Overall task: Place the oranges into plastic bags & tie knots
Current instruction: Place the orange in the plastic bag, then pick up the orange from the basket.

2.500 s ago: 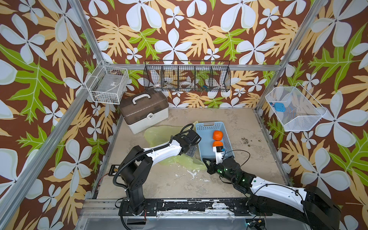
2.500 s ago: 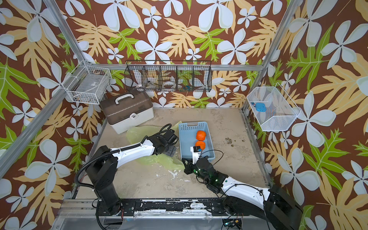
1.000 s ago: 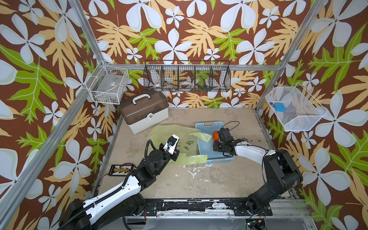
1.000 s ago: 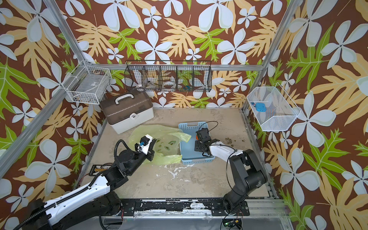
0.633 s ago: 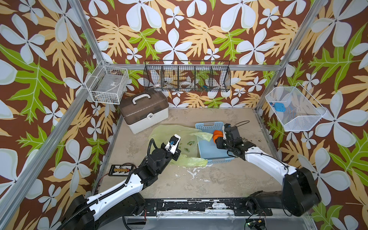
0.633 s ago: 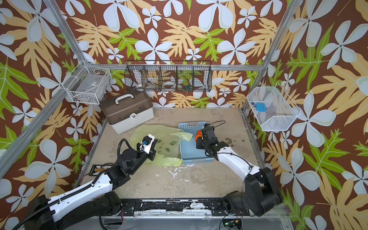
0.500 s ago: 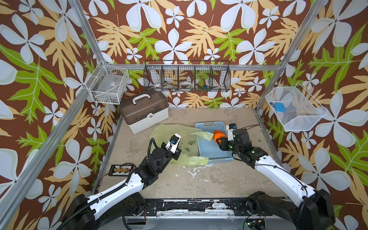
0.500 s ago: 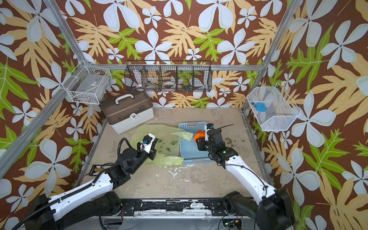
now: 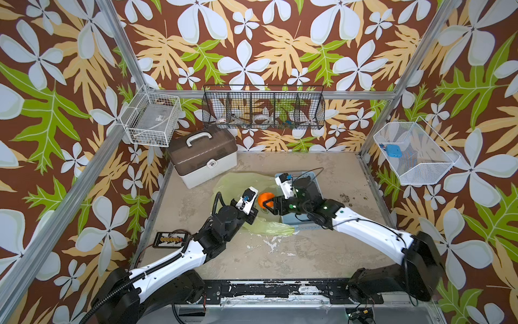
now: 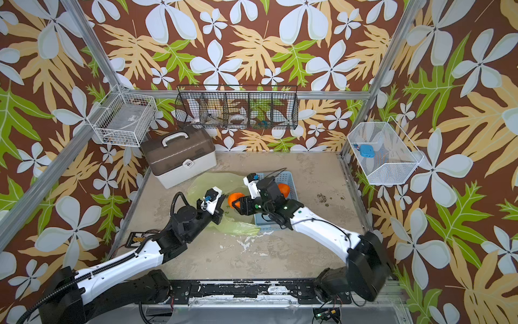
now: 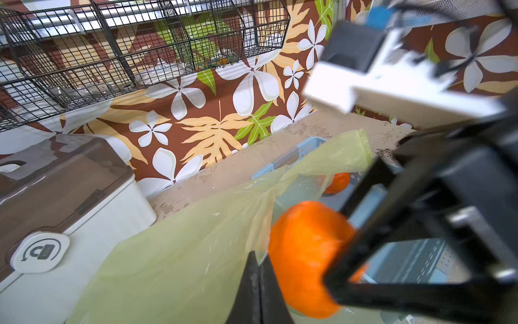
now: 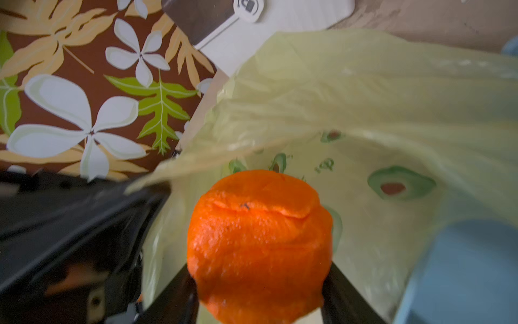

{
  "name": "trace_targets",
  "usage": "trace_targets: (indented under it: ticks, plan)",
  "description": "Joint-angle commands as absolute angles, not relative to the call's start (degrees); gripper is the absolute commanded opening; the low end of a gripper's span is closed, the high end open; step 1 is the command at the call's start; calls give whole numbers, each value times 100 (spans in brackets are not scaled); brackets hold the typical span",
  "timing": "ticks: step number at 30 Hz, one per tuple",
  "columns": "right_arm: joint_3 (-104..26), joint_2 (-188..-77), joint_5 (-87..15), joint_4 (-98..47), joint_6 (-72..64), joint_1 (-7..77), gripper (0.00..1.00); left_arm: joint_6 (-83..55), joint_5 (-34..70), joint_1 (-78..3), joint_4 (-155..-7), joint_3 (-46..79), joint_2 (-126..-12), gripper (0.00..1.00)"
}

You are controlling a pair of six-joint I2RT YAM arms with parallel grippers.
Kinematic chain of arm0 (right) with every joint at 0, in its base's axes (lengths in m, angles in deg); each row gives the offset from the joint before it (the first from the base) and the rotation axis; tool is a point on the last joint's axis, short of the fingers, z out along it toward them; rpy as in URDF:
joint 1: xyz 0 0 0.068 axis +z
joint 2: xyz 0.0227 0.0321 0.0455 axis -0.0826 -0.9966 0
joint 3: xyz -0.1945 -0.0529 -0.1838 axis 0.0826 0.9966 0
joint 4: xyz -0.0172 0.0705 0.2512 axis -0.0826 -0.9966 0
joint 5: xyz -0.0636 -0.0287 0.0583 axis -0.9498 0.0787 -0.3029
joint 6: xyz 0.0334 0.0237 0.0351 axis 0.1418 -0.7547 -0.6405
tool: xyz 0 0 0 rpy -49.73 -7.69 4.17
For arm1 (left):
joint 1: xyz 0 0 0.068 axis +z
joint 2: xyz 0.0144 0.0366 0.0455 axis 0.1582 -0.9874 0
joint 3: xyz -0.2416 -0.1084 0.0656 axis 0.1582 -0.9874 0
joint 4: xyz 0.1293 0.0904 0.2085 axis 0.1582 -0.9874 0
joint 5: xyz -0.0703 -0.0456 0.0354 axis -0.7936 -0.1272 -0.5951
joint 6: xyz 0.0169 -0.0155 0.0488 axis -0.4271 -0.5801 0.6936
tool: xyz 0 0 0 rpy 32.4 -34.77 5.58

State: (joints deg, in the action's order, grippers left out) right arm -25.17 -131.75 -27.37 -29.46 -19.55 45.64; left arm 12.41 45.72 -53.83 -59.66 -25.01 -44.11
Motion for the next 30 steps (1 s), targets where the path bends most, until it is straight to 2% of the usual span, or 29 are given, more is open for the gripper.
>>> trace_targets:
  ticks: [1, 4, 6, 10, 12, 14, 18, 22, 24, 30]
  plan:
    - [-3057, -13751, -2595, -2966, -1570, 4549, 89, 1122, 4817, -5375, -5697, -2375, -4468, 0]
    - [-2923, -13385, -2389, -3112, -1417, 4333, 90, 1067, 4948, -5375, -5748, -2275, -4578, 0]
    - [-2555, -12732, -2234, -3206, -1340, 4098, 87, 1039, 5002, -5375, -5730, -2253, -4652, 0]
    - [-1355, -10978, -2160, -3202, -1491, 3175, 87, 976, 5021, -5375, -5741, -2233, -4763, 0]
    - [-1182, -10674, -2249, -3296, -1517, 2642, 89, 967, 5004, -5375, -5675, -2276, -4781, 0]
    - [-1282, -10914, -2743, -3536, -1372, 2377, 89, 953, 5012, -5375, -5640, -2306, -4788, 0]
    - [-1967, -12328, -4400, -4074, -1193, 2363, 87, 942, 5003, -5375, -5649, -2325, -4792, 0]
    - [-2705, -13475, -5329, -4220, -1063, 2364, 87, 881, 4927, -5375, -5657, -2330, -4801, 0]
    - [-2932, -13861, -5659, -4235, -993, 2364, 88, 830, 4894, -5375, -5657, -2320, -4816, 0]
    - [-3164, -14745, -5566, -4103, -1073, 2358, 87, 792, 4889, -5375, -5654, -2308, -4797, 0]
